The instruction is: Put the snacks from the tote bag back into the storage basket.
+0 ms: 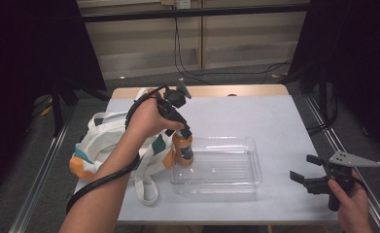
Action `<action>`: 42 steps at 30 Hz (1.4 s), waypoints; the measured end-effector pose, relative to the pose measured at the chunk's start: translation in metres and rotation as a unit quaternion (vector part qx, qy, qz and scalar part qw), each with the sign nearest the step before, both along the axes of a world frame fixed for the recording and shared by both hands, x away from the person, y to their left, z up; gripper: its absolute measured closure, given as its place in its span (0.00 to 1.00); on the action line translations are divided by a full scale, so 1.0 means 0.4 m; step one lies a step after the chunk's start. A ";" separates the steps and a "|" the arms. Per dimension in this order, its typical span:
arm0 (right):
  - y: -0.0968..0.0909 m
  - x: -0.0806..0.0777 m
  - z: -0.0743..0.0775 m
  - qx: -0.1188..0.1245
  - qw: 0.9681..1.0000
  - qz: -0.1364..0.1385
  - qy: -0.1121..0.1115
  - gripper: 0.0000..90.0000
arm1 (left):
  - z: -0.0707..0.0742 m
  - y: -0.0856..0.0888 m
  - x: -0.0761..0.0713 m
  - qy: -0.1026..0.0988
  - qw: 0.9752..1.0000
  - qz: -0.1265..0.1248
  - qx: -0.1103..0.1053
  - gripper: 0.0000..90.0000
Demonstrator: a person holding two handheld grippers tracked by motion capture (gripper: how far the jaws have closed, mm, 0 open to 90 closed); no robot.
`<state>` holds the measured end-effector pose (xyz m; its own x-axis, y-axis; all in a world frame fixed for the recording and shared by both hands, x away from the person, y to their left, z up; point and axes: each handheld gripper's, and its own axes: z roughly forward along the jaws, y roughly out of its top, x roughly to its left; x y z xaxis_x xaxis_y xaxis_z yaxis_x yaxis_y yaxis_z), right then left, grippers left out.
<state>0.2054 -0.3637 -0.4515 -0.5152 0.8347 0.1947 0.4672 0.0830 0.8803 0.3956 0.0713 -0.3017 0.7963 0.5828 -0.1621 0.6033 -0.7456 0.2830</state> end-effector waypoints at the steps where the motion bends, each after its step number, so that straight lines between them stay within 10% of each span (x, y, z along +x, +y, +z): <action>1: 0.000 0.000 0.000 0.000 1.000 0.000 0.000 0.00 | 0.001 0.002 -0.001 -0.002 1.000 0.000 0.002 0.30; 42: 0.007 0.002 0.000 -0.004 1.000 0.006 -0.002 0.00 | 0.021 0.052 -0.037 -0.020 1.000 -0.001 -0.012 0.17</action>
<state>0.2062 -0.3611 -0.4515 -0.5265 0.8294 0.1866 0.4633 0.0959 0.8810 0.3809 0.0919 -0.2931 0.8041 0.5769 -0.1439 0.5891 -0.7404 0.3238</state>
